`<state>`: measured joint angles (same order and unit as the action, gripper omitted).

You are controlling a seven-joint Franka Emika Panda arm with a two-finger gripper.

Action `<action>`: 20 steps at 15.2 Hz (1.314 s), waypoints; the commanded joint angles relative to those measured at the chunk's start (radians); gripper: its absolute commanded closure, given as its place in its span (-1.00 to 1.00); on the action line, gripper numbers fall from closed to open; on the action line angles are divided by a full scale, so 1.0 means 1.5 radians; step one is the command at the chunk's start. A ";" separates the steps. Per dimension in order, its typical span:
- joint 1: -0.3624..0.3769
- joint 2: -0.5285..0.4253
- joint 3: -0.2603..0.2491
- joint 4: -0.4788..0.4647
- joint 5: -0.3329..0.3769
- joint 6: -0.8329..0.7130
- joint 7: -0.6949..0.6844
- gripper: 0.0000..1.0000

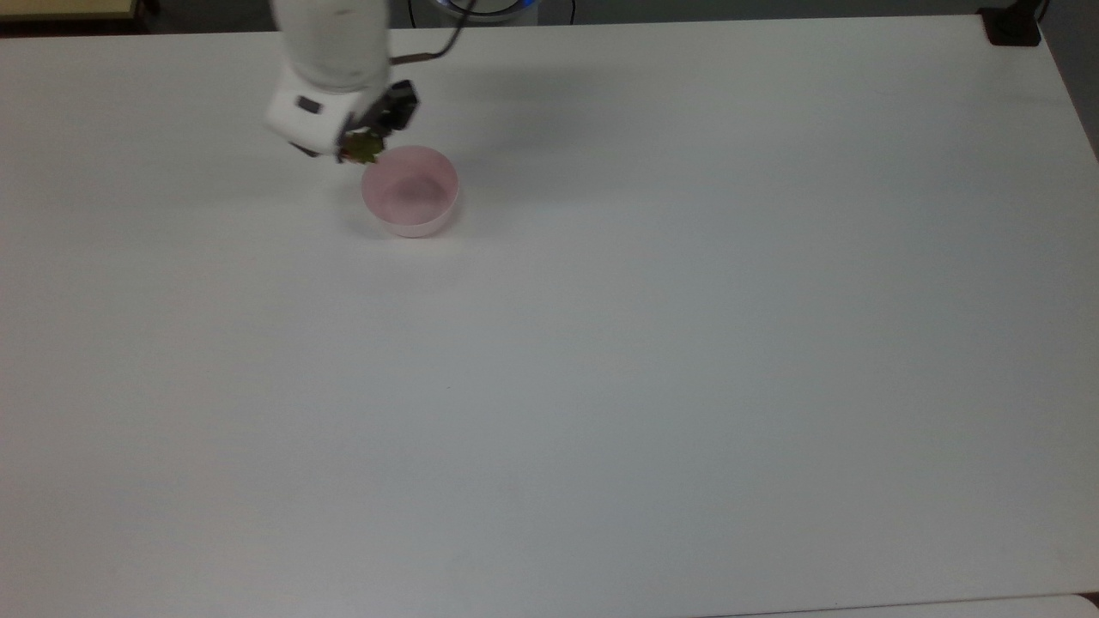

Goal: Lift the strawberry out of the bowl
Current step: 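Lift the held strawberry up out of the bowl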

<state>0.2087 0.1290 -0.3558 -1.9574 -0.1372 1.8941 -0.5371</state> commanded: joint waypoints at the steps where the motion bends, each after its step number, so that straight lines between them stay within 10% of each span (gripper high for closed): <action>1: -0.091 0.021 -0.037 -0.012 -0.009 0.028 -0.109 0.02; 10: -0.185 0.137 -0.091 -0.034 -0.030 0.181 -0.167 0.00; 13: -0.191 0.132 -0.097 -0.033 -0.028 0.180 -0.160 -1.00; 20: -0.080 -0.031 -0.083 0.017 -0.006 0.077 0.122 -1.00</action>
<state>-0.0184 0.2447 -0.4913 -1.9349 -0.1527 2.1368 -0.5112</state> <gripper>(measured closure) 0.000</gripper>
